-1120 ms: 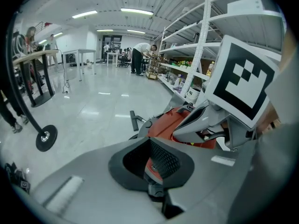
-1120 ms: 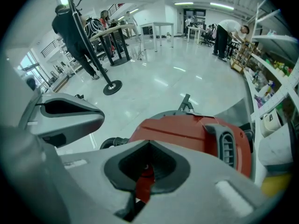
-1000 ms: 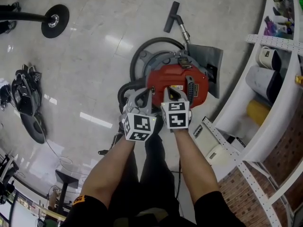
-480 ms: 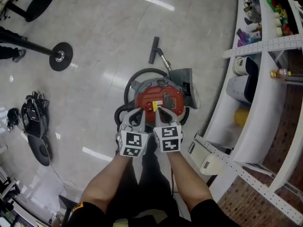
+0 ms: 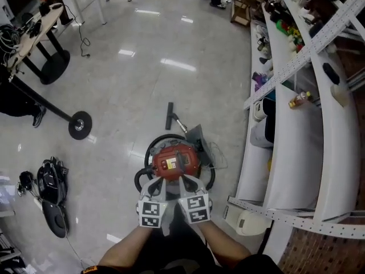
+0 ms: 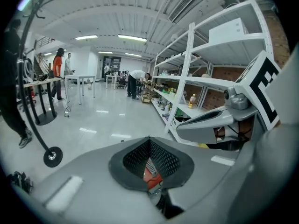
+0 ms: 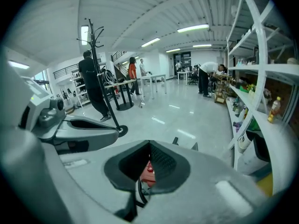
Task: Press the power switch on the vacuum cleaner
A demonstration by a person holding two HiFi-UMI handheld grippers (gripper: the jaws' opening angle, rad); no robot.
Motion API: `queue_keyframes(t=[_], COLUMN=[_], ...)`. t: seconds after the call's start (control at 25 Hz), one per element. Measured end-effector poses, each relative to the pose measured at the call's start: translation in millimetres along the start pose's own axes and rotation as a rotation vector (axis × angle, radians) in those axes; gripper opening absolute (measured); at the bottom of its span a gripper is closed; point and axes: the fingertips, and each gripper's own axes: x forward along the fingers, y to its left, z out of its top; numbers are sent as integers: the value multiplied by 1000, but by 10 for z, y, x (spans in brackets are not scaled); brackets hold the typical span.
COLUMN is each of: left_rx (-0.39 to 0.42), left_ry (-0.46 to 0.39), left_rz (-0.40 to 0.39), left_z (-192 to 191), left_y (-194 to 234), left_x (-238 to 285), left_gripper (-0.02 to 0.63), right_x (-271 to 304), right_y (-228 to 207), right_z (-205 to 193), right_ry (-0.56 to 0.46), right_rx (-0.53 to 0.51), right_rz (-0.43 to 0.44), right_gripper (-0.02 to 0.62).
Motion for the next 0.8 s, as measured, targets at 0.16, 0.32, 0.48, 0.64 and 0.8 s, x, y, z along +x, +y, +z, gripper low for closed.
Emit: queue_keyframes(t=[0.16, 0.32, 0.48, 0.64, 0.8], left_rx=[-10, -28, -39, -49, -24], left_ry=[-40, -95, -127, -136, -156], left_rz=[27, 51, 63, 73, 74], left_z=[194, 390, 445, 414, 491], left_y=[-209, -361, -534, -695, -763], left_x=[-349, -657, -955, -1194, -1352], left_gripper=[14, 15, 15, 15, 15], right_x=[-525, -928, -1268, -1530, -1716], right_y=[45, 105, 178, 223, 218], right_z=[140, 210, 193, 184, 269], right_ry=[-75, -130, -172, -200, -238], right_rx=[-26, -31, -2, -27, -42], right_rz=[7, 30, 52, 63, 57], right_gripper=[-8, -8, -8, -8, -8])
